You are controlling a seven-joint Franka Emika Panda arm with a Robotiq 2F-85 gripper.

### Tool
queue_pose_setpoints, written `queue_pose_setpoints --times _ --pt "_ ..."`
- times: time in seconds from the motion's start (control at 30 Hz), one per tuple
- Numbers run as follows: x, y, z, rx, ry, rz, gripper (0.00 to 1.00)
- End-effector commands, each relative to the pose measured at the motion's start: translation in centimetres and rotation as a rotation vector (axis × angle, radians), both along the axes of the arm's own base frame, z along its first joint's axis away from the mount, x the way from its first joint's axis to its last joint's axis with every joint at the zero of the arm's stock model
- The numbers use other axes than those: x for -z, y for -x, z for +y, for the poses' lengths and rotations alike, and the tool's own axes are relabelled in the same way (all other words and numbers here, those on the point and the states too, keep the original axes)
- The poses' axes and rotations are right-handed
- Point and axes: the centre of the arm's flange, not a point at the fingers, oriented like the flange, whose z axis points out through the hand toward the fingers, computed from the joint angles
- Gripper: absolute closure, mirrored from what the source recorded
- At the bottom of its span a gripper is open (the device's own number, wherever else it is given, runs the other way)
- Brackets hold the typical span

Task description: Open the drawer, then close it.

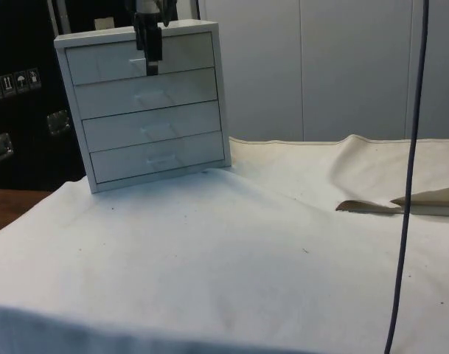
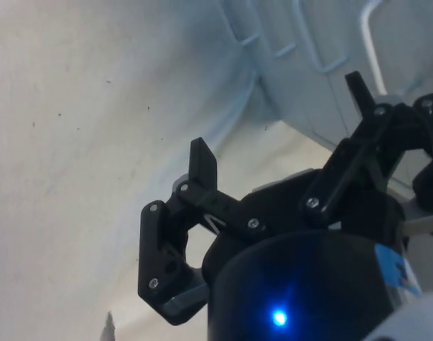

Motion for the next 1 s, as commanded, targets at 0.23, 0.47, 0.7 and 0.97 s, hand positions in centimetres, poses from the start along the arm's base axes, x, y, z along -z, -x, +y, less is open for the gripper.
queue_pose_setpoints --times 0.23,0.47,0.7,0.97 --pt "0.1 -0.3 -1.2 -0.031 0.021 -0.018 0.00" --pt "0.7 -0.5 -1.4 -0.031 0.030 -0.017 0.00" --pt "1.8 -1.0 -2.1 -0.038 0.046 -0.043 0.00" --pt "2.5 -1.1 -3.2 -0.034 0.059 -0.052 0.00"
